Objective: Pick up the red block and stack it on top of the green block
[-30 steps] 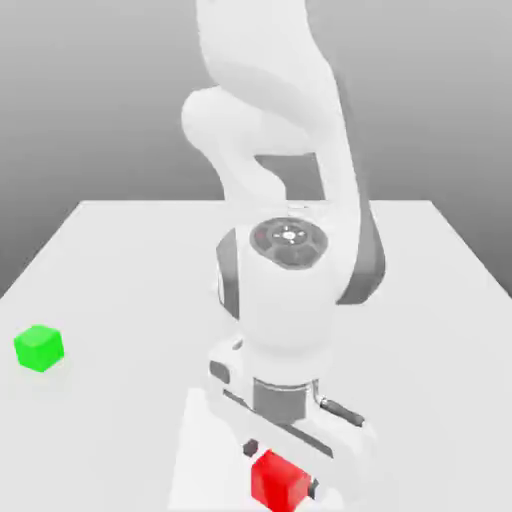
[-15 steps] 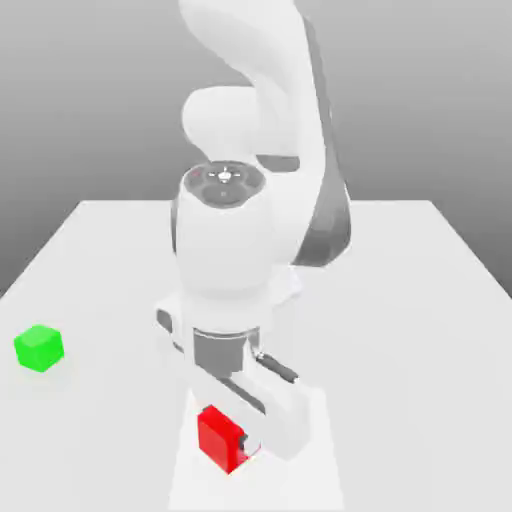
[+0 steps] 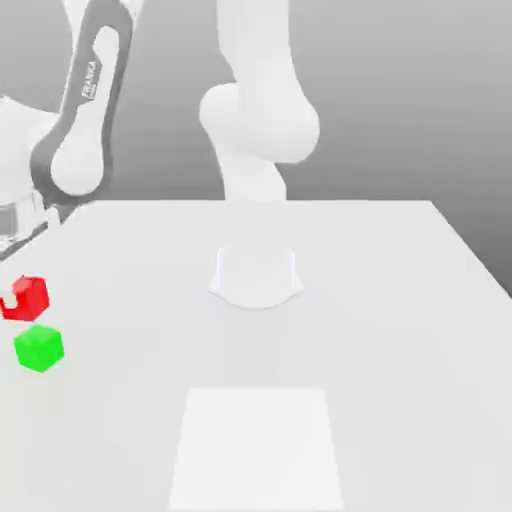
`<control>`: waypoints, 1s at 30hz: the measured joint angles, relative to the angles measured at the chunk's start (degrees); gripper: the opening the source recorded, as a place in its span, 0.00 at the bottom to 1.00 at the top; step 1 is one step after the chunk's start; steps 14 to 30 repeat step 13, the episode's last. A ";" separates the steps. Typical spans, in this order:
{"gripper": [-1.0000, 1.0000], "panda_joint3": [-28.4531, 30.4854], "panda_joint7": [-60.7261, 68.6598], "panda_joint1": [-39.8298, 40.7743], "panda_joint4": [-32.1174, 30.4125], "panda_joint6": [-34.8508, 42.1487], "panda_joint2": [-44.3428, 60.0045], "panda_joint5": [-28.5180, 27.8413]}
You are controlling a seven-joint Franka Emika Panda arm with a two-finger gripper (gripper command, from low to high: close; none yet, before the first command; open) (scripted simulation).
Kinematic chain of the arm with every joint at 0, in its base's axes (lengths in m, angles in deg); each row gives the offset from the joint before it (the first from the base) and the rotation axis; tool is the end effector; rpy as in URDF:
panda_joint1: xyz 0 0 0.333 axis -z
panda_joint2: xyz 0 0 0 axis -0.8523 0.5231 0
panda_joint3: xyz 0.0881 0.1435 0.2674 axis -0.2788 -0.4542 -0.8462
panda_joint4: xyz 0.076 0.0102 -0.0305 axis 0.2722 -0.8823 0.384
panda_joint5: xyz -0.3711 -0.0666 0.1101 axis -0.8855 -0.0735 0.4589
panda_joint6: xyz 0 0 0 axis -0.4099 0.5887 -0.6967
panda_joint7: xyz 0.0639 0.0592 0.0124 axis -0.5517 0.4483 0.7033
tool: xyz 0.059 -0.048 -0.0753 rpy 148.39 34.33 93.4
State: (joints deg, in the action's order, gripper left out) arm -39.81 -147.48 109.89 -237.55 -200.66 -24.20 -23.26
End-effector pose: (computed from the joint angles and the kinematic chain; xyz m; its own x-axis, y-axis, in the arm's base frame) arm 0.2167 -0.3509 0.1889 -0.8073 -0.5902 0.0003 -0.5902 0.8073 -0.0013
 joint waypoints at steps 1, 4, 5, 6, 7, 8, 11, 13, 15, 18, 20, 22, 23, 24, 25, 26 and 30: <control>1.00 -0.29 0.23 0.15 0.05 -1.00 1.07 0.34; 1.00 -0.29 0.23 0.15 0.05 -1.01 1.07 0.34; 1.00 -0.29 0.23 0.15 0.05 -1.01 1.07 0.34; 1.00 -0.29 0.23 0.15 0.05 -1.01 1.07 0.34; 1.00 -0.46 0.40 0.23 0.07 -1.49 1.61 0.56; 1.00 -0.31 0.20 0.13 0.03 -0.75 0.84 0.27; 1.00 0.11 -1.14 0.15 -0.21 4.10 -4.27 -1.59; 1.00 0.18 -1.96 0.35 -0.38 7.96 -8.33 -2.75; 1.00 0.18 -1.96 0.35 -0.38 7.96 -8.33 -2.75; 1.00 0.18 -1.96 0.35 -0.38 7.96 -8.33 -2.75; 1.00 0.18 -1.96 0.35 -0.38 7.96 -8.33 -2.75; 1.00 0.18 -1.96 0.35 -0.38 7.96 -8.33 -2.75; 1.00 0.18 -1.96 0.35 -0.38 7.96 -8.33 -2.75; 1.00 0.18 -1.96 0.35 -0.38 7.96 -8.33 -2.75; 1.00 0.18 -1.96 0.35 -0.38 7.96 -8.33 -2.75; 1.00 0.18 -1.96 0.35 -0.38 7.96 -8.33 -2.75; 1.00 0.18 -1.96 0.35 -0.38 7.96 -8.33 -2.75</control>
